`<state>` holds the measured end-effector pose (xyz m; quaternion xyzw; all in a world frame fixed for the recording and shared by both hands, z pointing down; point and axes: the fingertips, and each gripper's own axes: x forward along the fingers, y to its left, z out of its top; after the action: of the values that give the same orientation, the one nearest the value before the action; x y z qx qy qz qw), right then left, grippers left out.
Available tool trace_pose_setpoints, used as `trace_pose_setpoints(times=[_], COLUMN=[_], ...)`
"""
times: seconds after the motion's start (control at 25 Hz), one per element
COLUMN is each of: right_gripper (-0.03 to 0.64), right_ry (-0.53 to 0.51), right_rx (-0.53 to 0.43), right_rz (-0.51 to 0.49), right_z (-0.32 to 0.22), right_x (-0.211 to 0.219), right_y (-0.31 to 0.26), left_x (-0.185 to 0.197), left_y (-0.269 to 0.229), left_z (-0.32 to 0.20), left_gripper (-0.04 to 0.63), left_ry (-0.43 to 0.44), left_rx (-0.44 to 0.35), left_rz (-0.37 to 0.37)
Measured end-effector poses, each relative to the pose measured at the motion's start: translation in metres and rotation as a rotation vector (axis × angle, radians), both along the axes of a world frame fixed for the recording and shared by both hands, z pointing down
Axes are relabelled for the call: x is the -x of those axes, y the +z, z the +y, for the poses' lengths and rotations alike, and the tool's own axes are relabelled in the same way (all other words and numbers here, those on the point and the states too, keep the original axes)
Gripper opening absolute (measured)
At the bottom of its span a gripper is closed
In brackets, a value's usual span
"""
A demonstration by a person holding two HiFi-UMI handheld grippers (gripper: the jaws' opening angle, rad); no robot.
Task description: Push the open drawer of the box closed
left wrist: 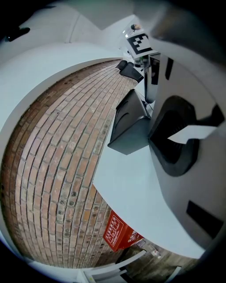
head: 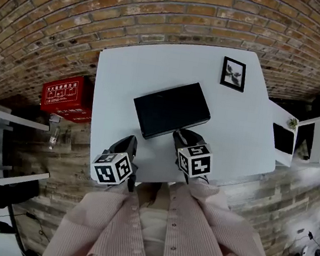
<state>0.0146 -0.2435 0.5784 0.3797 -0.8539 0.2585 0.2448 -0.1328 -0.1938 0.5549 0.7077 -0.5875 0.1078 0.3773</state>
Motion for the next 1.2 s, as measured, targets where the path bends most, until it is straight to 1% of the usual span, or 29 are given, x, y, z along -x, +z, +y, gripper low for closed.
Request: trace_pose_setpoints(times=[0.2,0.36,0.48,0.56,0.68,0.8,1.2], right_gripper=[0.077,0.077,0.024,0.014,0.005,0.005,0.003], right_ry=[0.024,0.049,0.048,0.045,0.054,0.068,0.124], right_rx=[-0.066,-0.106,-0.149,-0.171,-0.196,-0.221,-0.315], right_rz=[-0.018,-0.049,-0.047,-0.055,-0.087,-0.13,-0.242], right_z=[0.002,0.005,0.005,0.005,0.004,0.001,-0.008], right_x=[-0.008,-0.016,-0.019,-0.02,-0.021,-0.024,-0.044], right_y=[-0.012,-0.022,-0.032,-0.041,-0.055,-0.07,-0.118], left_x=[-0.001,-0.003,-0.006,-0.008,-0.012,-0.016,-0.021], left_y=[-0.008,-0.022,-0.037,-0.048,-0.065,-0.079,-0.114], left_z=[0.003,0.003,0.002,-0.001,-0.006,-0.01,-0.02], left_gripper=[-0.005,-0.005,-0.005,-0.005,-0.005,-0.005,-0.005], left_ry=[0.014,0.053,0.084,0.099,0.125,0.14,0.156], left_rx=[-0.027,-0.083,-0.146,-0.193,-0.251,-0.298,-0.401], left_rz=[0.003,-0.026,-0.058,-0.079,-0.11,-0.112,-0.145])
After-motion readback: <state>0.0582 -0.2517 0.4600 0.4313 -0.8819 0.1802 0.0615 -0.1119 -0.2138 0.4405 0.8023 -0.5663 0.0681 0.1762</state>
